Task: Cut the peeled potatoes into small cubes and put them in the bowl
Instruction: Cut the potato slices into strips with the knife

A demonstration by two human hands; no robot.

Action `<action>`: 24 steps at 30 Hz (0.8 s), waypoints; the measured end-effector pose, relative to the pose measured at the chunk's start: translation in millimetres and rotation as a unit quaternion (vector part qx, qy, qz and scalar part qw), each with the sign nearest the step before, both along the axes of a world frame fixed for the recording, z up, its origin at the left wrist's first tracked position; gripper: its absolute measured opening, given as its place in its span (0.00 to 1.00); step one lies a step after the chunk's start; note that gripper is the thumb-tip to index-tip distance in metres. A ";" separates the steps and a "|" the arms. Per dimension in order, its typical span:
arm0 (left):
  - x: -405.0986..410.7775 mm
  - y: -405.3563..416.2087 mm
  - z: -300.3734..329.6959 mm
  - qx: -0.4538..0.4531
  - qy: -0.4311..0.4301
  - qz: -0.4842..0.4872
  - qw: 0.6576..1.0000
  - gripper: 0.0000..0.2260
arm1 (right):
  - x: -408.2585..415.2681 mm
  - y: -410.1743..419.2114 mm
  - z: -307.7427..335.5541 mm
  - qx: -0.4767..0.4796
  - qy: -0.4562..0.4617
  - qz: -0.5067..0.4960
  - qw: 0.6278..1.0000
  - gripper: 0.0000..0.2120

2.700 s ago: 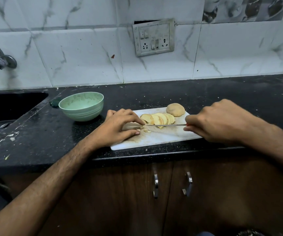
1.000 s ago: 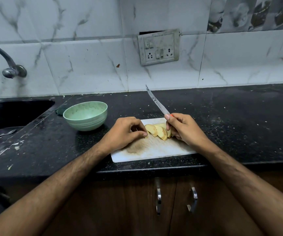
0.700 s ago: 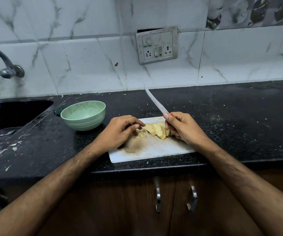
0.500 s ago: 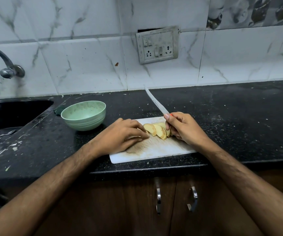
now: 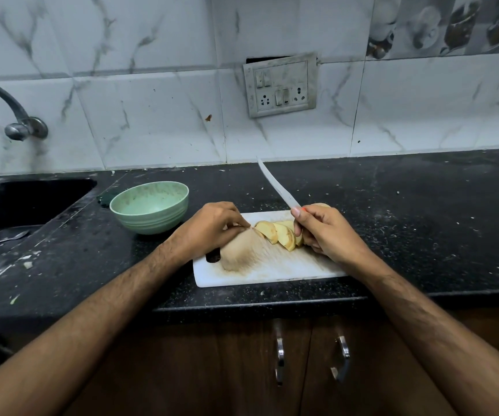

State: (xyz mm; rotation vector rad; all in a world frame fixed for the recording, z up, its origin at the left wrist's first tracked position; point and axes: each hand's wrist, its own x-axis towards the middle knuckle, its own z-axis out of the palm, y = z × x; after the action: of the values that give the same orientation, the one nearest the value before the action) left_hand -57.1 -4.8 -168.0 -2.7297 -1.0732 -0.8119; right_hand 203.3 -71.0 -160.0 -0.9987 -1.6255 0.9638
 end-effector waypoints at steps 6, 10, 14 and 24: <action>15.6 13.6 2.5 -0.036 -0.043 0.052 0.997 0.04 | 0.1 0.1 -0.2 -0.005 -0.001 0.006 1.000 0.19; 25.3 19.5 4.7 -0.091 -0.100 0.068 0.989 0.04 | 0.2 0.1 -0.1 -0.004 -0.005 0.005 1.000 0.19; 25.4 19.1 6.0 -0.120 -0.146 0.081 0.979 0.06 | 0.2 0.2 0.1 -0.005 0.001 0.004 1.000 0.19; 21.1 6.3 23.6 -0.066 -0.031 -0.046 0.996 0.12 | 0.9 0.6 0.2 -0.009 0.013 0.008 1.000 0.19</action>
State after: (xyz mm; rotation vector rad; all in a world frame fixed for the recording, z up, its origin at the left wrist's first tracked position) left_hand -36.0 1.5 -144.4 -2.9019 -1.0558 -0.8747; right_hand 204.2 -70.4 -159.8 -0.9831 -1.6074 1.0003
